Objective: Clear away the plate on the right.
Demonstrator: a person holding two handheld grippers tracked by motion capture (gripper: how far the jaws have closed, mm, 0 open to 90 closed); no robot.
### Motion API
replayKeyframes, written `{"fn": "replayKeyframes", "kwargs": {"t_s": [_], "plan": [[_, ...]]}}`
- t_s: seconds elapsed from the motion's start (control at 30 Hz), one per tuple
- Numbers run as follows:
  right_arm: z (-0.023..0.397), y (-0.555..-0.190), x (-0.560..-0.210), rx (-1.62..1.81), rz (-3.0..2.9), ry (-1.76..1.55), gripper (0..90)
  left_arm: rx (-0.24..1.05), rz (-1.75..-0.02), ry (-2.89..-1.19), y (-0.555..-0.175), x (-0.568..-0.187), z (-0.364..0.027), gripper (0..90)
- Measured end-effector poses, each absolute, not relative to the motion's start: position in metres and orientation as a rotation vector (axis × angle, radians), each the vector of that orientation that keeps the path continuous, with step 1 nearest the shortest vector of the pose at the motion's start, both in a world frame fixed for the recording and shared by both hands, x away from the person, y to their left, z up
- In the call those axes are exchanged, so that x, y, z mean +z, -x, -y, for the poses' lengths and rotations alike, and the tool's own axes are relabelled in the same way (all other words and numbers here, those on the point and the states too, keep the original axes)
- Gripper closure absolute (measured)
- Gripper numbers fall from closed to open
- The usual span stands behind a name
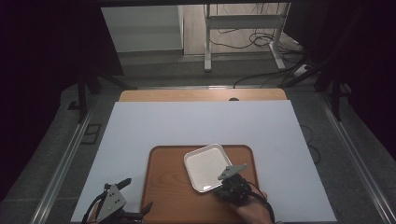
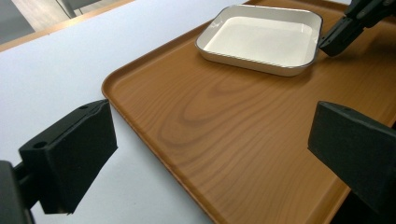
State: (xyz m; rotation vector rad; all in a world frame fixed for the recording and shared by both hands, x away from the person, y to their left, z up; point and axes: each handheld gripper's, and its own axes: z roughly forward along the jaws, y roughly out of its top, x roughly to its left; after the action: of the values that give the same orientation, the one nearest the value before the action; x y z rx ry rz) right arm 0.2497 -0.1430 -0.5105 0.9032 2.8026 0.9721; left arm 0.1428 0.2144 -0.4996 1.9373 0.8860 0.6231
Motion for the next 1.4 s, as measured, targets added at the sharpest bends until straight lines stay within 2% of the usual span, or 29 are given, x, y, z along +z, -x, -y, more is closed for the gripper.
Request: {"fn": "replayKeyframes", "kwargs": {"t_s": [0.87,1.4], "plan": [[0.122,-0.260,-0.519,1.034,-2.798,-0.889,88.9,0.633,-0.878,-1.948,-0.142,-0.500,-0.213,0.9],[0.126,-0.252,-0.503,1.096,-2.745,-0.865,78.0,0.636,-0.878,-1.948,-0.141,-0.500,-0.213,0.9]]}}
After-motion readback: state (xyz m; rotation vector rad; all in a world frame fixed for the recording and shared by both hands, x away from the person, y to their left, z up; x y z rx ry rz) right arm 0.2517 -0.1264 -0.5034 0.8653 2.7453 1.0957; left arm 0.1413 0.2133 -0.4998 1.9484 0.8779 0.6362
